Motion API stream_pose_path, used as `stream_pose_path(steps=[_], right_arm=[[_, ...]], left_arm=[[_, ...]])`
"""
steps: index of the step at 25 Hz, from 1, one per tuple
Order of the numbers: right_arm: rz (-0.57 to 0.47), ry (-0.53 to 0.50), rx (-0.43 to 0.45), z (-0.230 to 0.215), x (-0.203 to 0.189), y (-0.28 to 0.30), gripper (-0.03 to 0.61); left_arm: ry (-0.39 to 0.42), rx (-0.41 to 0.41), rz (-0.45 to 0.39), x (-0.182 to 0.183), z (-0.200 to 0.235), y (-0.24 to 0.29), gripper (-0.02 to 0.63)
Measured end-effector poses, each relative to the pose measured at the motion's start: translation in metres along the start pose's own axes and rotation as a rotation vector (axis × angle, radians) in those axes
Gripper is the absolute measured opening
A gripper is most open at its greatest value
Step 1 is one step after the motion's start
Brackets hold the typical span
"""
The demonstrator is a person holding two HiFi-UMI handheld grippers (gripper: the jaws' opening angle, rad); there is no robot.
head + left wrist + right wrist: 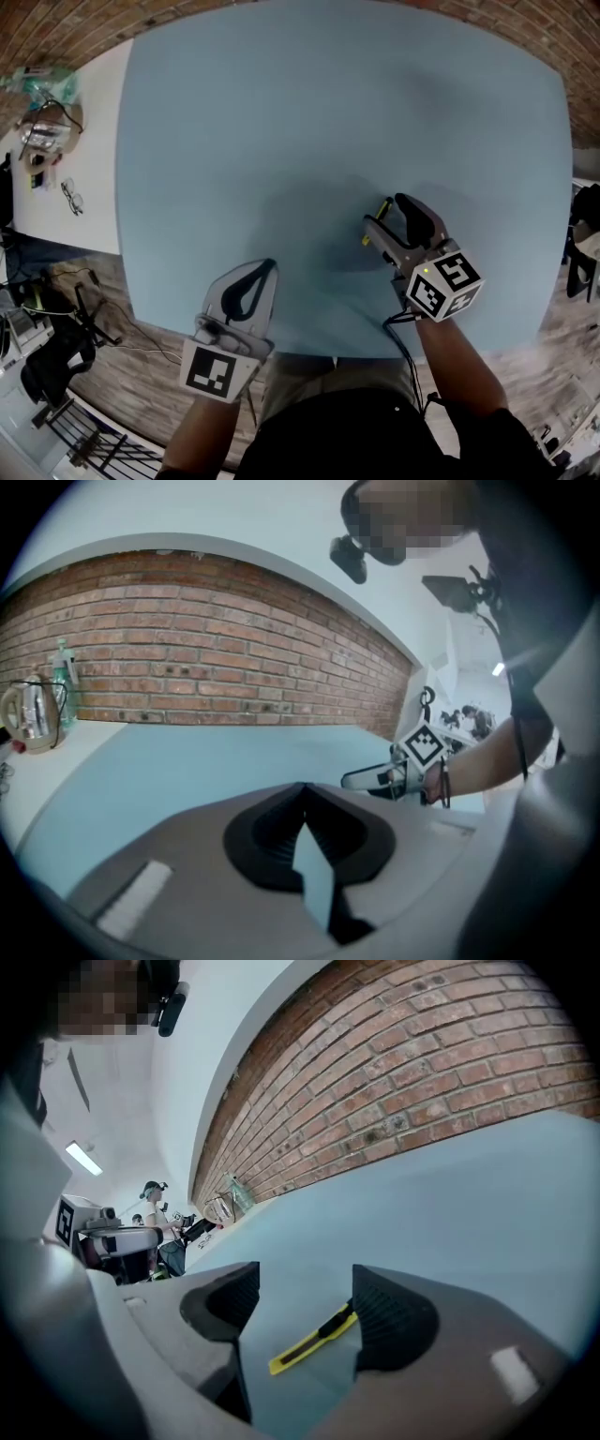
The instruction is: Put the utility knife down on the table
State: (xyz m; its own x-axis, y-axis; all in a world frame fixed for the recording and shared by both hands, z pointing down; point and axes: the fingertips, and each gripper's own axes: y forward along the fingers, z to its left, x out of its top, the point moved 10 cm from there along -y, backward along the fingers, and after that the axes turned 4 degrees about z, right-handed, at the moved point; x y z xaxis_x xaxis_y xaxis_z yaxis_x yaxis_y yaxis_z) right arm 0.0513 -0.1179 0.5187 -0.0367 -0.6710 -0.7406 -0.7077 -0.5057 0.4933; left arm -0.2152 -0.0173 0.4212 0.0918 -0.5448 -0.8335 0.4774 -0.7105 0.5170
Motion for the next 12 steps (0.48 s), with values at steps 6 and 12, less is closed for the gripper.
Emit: stream_pose_path(steps=[6,12], right_arm=[[-0.021,-0.006,-0.030,0.011,0.003,-0.009,0.311],[-0.047,-0.007,-0.063,0.015,0.005,-0.023,0.313]], left_arm=[[0.011,-0.027,-0.008,0.003,0.003,-0.008,0.003],[0.027,-0.053,-0.025,0.007,0.002,-0.010,0.003]])
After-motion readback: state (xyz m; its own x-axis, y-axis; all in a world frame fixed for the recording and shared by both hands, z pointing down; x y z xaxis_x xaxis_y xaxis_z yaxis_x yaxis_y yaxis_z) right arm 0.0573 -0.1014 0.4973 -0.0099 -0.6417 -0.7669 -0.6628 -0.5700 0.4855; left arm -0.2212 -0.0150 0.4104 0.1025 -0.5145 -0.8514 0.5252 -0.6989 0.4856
